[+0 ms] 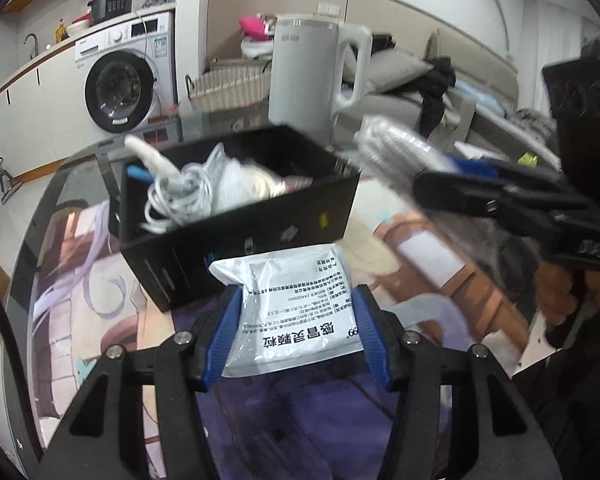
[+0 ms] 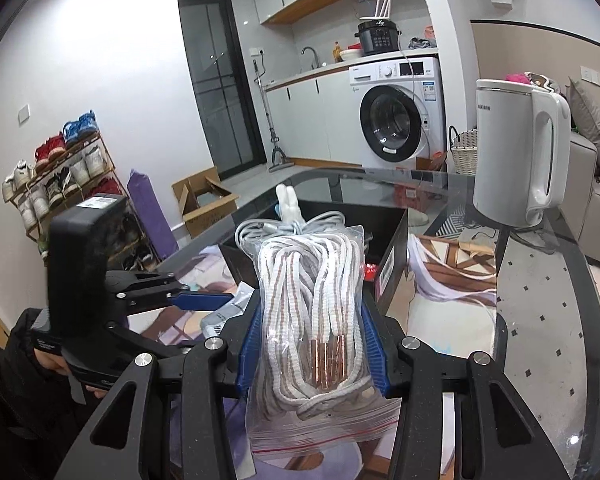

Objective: Organize soft objects
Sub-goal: 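Grasp the bag of white laces with the right gripper while the left gripper grasps the white printed sachet, then carry the laces bag and sachet over the black box and release them inside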

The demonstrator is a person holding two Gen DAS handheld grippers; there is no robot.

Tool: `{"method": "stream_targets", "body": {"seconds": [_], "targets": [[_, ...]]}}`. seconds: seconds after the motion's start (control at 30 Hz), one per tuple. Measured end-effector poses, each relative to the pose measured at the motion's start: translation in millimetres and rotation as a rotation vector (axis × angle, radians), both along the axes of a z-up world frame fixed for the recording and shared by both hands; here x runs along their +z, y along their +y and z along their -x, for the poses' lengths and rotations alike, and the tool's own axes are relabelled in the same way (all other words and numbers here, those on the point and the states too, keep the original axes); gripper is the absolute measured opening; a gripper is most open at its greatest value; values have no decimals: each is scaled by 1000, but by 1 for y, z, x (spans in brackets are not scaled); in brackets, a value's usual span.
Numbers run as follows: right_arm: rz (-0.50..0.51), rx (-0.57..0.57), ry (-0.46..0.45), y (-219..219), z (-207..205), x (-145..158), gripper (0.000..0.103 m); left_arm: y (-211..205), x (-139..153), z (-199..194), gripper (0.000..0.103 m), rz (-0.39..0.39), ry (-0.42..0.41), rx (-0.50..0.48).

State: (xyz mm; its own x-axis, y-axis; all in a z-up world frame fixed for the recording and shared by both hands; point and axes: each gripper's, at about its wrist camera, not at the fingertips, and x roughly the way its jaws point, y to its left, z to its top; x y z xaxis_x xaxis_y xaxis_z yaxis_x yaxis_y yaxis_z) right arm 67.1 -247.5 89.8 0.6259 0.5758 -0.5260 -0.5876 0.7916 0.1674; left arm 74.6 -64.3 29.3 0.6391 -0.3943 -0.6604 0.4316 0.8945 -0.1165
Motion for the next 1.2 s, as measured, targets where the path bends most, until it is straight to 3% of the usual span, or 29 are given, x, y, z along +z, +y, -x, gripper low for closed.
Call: {"method": "stream_targets", "body": {"seconds": [0.2, 0.53, 0.77, 1.2], "targets": [[-39, -53, -16, -5, -6, 7, 45, 16, 24, 6, 55, 69, -67, 23], [-64, -142, -21, 5, -28, 20, 45, 39, 53, -9, 56, 88, -148, 112], [-25, -179, -38, 27, -46, 18, 45, 49, 55, -28, 56, 75, -170, 176], [-31, -222, -5, 42, -76, 13, 45, 50, 53, -67, 56, 54, -191, 208]]}}
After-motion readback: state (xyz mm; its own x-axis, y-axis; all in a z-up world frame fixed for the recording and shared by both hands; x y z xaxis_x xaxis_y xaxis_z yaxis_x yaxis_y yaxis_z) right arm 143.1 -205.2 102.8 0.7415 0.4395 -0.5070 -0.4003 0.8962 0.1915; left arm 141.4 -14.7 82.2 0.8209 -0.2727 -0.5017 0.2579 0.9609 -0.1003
